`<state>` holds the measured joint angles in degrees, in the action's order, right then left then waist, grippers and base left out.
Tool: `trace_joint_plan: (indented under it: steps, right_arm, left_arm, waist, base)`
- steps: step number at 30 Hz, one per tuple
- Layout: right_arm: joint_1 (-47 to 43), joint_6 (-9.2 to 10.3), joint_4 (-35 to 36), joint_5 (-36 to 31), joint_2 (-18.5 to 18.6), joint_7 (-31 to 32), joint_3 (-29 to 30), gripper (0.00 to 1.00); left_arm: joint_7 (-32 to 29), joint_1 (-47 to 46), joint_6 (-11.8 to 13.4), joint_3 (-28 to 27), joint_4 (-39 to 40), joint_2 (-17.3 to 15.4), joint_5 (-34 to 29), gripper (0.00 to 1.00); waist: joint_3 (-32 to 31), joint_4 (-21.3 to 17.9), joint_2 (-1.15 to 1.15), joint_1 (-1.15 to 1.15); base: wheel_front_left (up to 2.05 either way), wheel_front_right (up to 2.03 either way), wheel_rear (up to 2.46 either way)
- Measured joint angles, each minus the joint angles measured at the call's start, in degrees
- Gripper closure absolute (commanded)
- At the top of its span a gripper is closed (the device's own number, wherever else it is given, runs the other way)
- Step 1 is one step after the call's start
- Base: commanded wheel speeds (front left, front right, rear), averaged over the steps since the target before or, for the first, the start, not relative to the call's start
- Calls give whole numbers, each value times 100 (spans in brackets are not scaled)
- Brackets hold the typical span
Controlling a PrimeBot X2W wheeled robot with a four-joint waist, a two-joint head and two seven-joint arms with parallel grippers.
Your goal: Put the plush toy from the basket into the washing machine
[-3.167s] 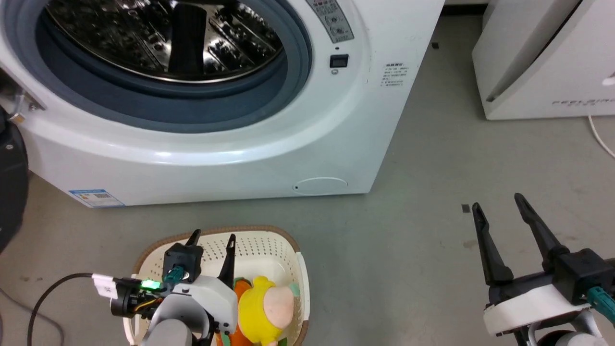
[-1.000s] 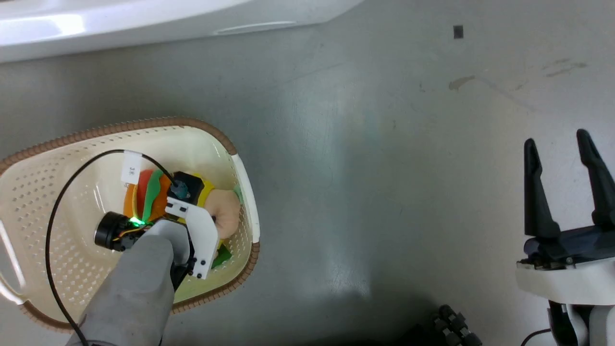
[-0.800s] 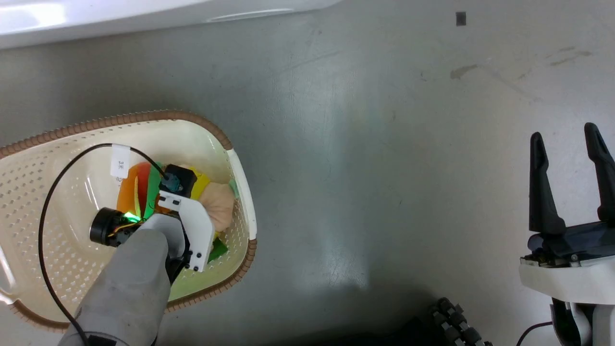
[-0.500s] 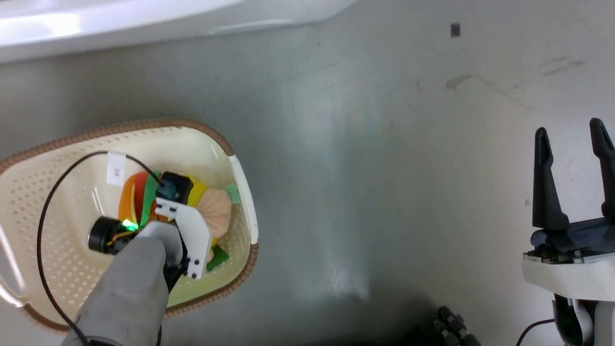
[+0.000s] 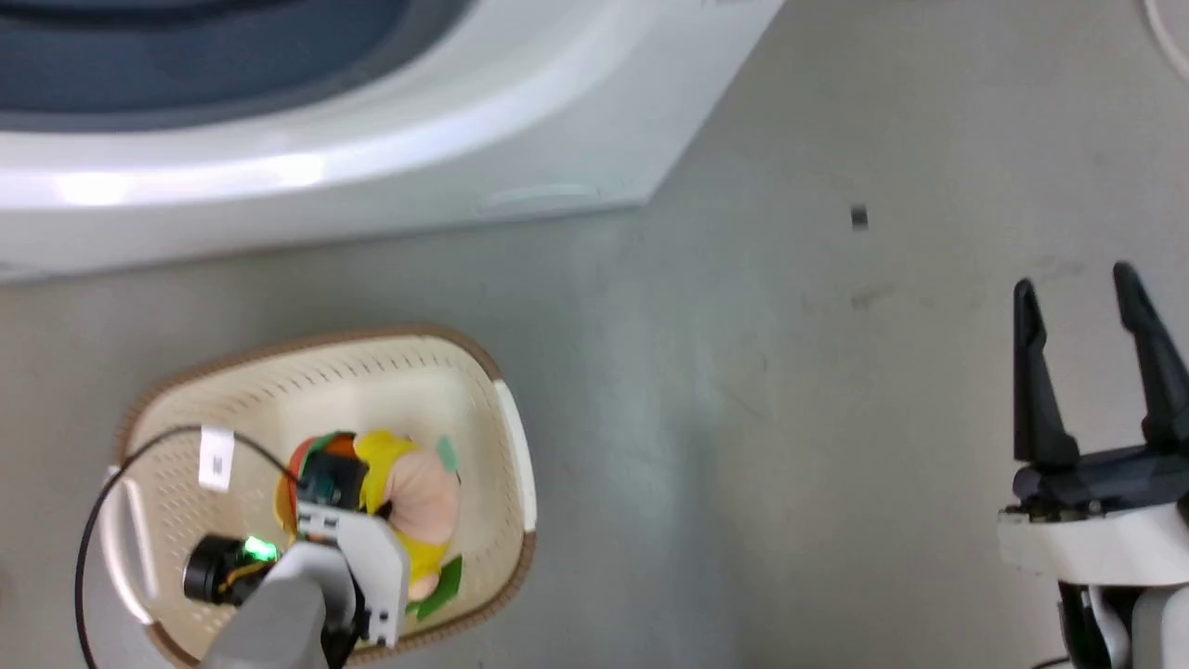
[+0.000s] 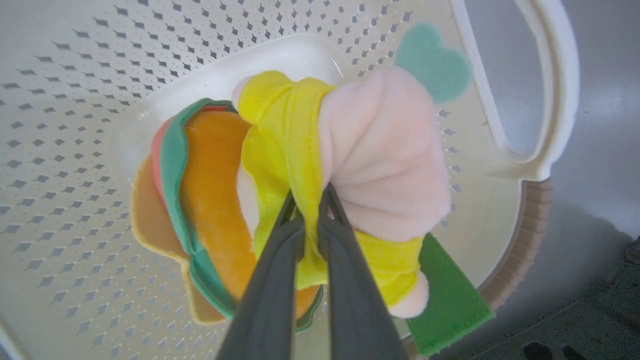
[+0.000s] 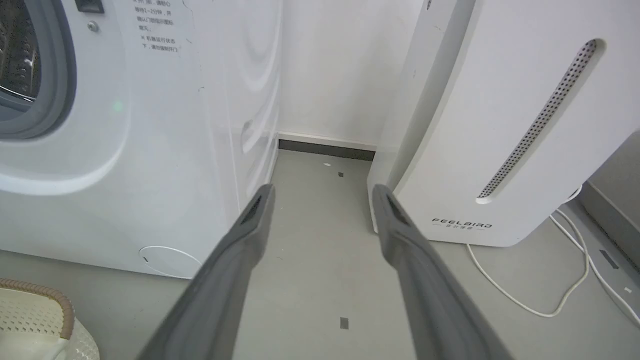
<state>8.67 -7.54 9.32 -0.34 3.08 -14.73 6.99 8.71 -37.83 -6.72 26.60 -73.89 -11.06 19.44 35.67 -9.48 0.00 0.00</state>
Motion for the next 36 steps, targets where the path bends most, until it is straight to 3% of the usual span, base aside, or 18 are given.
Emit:
trace_joint_plan:
  steps: [9, 14, 27, 36]
  right_arm:
    - [-379, 0, -203, -134, -1, 0, -13, 0]
    - [-582, 0, -285, -171, -1, 0, 13, 0]
    - [-936, 0, -357, -167, -4, -1, 119, 0]
    - [-955, 0, -305, -116, -5, 0, 80, 0]
  left_arm:
    - [525, 555, 0, 9, 85, 79, 75, 100]
    - [582, 897, 74, -25, 525, 66, 91, 100]
    - [598, 2233, 658, -823, 4085, -272, -190, 100]
    - [598, 2546, 832, -1350, 6111, -434, -546, 100]
  waist:
    - [-1046, 254, 0, 0]
    - [-1587, 432, 0, 0]
    - [-2657, 879, 0, -1]
    - [-2593, 830, 0, -1]
  base:
    - [0, 0, 0]
    - [0, 0, 0]
    - [0, 0, 0]
    - [0, 0, 0]
